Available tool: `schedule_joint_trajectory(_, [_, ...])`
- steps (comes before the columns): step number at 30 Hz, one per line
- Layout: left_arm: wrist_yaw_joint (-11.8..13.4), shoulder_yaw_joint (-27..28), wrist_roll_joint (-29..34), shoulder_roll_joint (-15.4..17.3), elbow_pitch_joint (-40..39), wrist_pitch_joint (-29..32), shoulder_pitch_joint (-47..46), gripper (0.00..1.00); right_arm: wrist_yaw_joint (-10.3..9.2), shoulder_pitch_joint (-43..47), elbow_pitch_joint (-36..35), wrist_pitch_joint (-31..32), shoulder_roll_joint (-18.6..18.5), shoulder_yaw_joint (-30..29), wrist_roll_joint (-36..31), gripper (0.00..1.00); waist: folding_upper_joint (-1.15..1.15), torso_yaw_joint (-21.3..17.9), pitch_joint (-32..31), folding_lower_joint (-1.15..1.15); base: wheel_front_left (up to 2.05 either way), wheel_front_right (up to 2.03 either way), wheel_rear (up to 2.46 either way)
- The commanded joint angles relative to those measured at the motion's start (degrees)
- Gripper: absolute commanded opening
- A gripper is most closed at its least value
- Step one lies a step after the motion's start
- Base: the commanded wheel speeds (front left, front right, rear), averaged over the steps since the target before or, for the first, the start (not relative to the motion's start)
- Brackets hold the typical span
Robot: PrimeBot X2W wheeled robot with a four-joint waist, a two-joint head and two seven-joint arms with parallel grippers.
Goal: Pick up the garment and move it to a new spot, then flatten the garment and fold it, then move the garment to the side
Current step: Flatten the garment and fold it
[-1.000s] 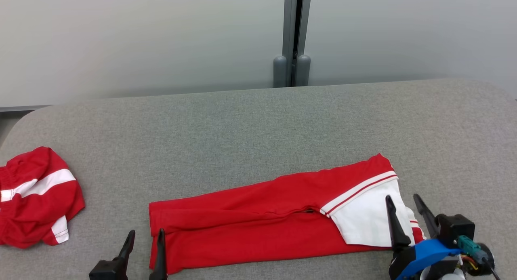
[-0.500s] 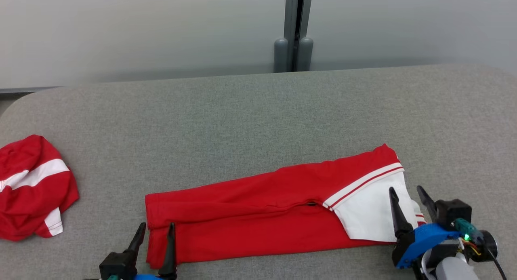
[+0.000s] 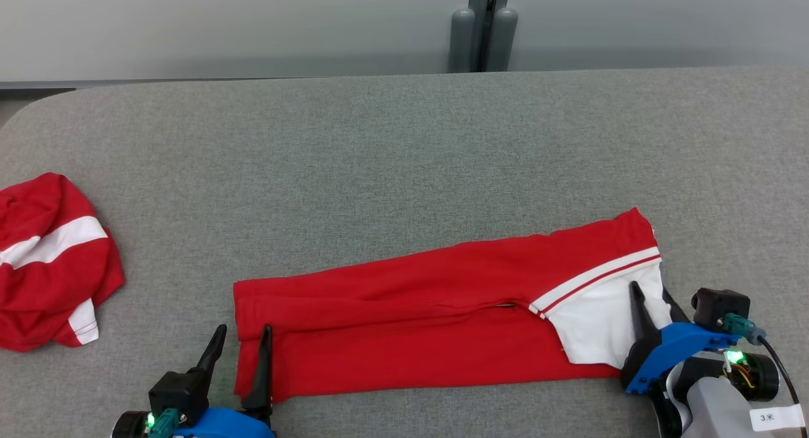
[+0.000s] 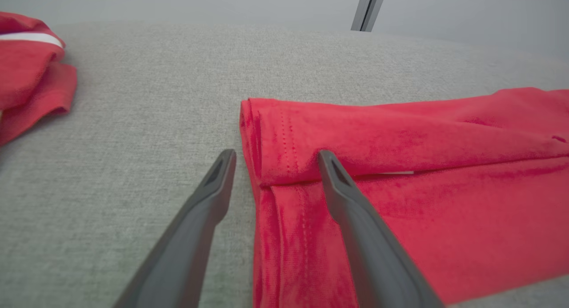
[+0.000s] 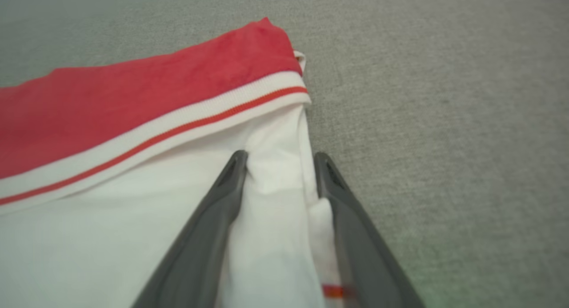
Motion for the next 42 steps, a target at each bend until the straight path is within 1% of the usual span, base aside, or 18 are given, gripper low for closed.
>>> schedule_joint_trajectory(1, [-0.1, 0.3, -0.3, 0.4, 0.1, -0.1, -0.6, 1.0, -0.01, 3.7, 5.1, 2.1, 1.6, 0.6, 0.7, 0.0, 0.0, -0.3, -0.2, 0.01, 0.0, 0.0, 0.0])
schedule_joint_trajectory(2, [-0.1, 0.4, -0.4, 0.4, 0.1, -0.1, -0.3, 1.0, -0.01, 3.8, 5.2, 1.3, 1.6, 0.1, 0.4, 0.0, 0.0, -0.6, -0.4, 0.01, 0.0, 0.0, 0.0])
schedule_joint_trajectory(4, [-0.1, 0.4, -0.4, 0.5, 0.3, -0.1, 0.1, 1.0, -0.09, 4.0, 4.0, 0.0, 1.1, -2.9, -1.3, 0.0, 0.0, -1.1, -0.9, 0.01, 0.0, 0.0, 0.0])
schedule_joint_trajectory(6, [-0.1, 0.2, -0.3, 0.3, 0.4, -0.1, 0.2, 1.0, -0.25, 4.2, 1.6, -0.9, -0.6, -6.7, -3.2, 0.0, 0.0, -1.5, -1.5, 0.01, 0.0, 0.0, 0.0])
schedule_joint_trajectory(7, [-0.1, 0.1, -0.2, 0.2, 0.5, -0.1, 0.2, 1.0, -0.32, 4.0, 0.0, -1.1, -1.0, -8.6, -4.2, 0.0, 0.0, -1.6, -1.8, 0.01, 0.0, 0.0, 0.0])
schedule_joint_trajectory(9, [-0.1, 0.0, -0.1, 0.0, 0.8, -0.1, 0.3, 1.0, -0.23, 3.3, -4.6, -1.4, -0.5, -11.3, -5.6, 0.0, 0.0, -1.8, -2.5, 0.01, 0.0, 0.0, 0.0])
schedule_joint_trajectory(12, [-0.1, -0.3, 0.0, -0.2, 1.2, -0.1, 0.7, 1.0, -0.02, 4.1, -11.6, -1.6, 0.6, -11.7, -6.4, 0.0, 0.0, -1.7, -3.6, 0.01, 0.0, 0.0, 0.0])
schedule_joint_trajectory(13, [-0.1, -0.5, 0.1, -0.4, 1.3, -0.1, 0.7, 1.0, -0.02, 4.8, -13.7, -1.6, 0.7, -10.7, -6.1, 0.0, 0.0, -1.6, -3.9, 0.01, 0.0, 0.0, 0.0])
schedule_joint_trajectory(15, [-0.1, -0.9, 0.1, -0.6, 1.6, -0.1, 0.9, 1.0, -0.02, 5.9, -17.0, -1.6, 0.9, -6.8, -3.6, 0.0, 0.0, -1.3, -4.6, 0.01, 0.0, 0.0, 0.0])
schedule_joint_trajectory(20, [-0.1, -1.6, 0.2, -1.1, 2.3, -0.1, 1.8, 1.0, -0.01, 8.6, -24.2, -1.6, 0.8, 7.6, 7.6, 0.0, 0.0, 1.0, -5.9, 0.01, 0.0, 0.0, 0.0])
schedule_joint_trajectory(23, [-0.1, -2.0, 0.3, -1.3, 2.6, -0.1, 1.9, 1.0, -0.01, 10.1, -27.4, -1.6, 0.8, 14.4, 12.0, 0.0, 0.0, 3.3, -6.4, 0.01, 0.0, 0.0, 0.0])
schedule_joint_trajectory(29, [-0.1, -3.3, 0.4, -1.2, 3.4, -0.1, 2.1, 1.0, -0.01, 9.2, -27.7, -1.6, 0.8, 24.1, 18.5, 0.0, 0.0, 9.5, -7.0, 0.01, 0.0, 0.0, 0.0])
schedule_joint_trajectory(34, [-0.1, -4.4, 0.4, -1.1, 3.9, -0.1, 1.7, 1.0, -0.01, 7.6, -25.7, -1.6, 0.8, 28.3, 21.9, 0.0, 0.0, 15.3, -7.2, 0.01, 0.0, 0.0, 0.0])
schedule_joint_trajectory(38, [-0.1, -4.8, 0.2, -1.0, 4.0, -0.1, 1.6, 1.0, -0.01, 6.1, -22.9, -1.6, 0.8, 30.9, 23.5, 0.0, 0.0, 18.1, -7.1, 0.01, 0.0, 0.0, 0.0])
schedule_joint_trajectory(39, [-0.1, -4.8, 0.1, -1.0, 4.0, -0.1, 1.5, 1.0, -0.01, 5.8, -22.2, -1.6, 0.8, 31.4, 24.0, 0.06, 0.0, 18.5, -7.0, 0.01, 0.0, 0.0, 0.0])
schedule_joint_trajectory(40, [-0.1, -4.9, 0.0, -0.9, 4.0, -0.1, 1.5, 1.0, -0.01, 5.4, -21.7, -1.6, 0.8, 31.7, 24.6, 0.46, 0.0, 18.7, -7.0, 0.01, 0.0, 0.0, 0.0])
schedule_joint_trajectory(41, [-0.1, -4.8, -0.1, -0.9, 4.0, -0.1, 1.4, 1.0, -0.01, 5.0, -21.5, -1.6, 0.8, 32.1, 25.1, 1.0, 0.0, 18.8, -7.0, 0.01, 0.0, 0.0, 0.0])
schedule_joint_trajectory(42, [-0.1, -4.6, -0.1, -0.9, 3.9, -0.1, 1.4, 1.0, -0.01, 4.7, -21.5, -1.6, 0.8, 32.4, 25.4, 1.0, 0.0, 18.7, -6.9, 0.01, 0.0, 0.0, 0.0])
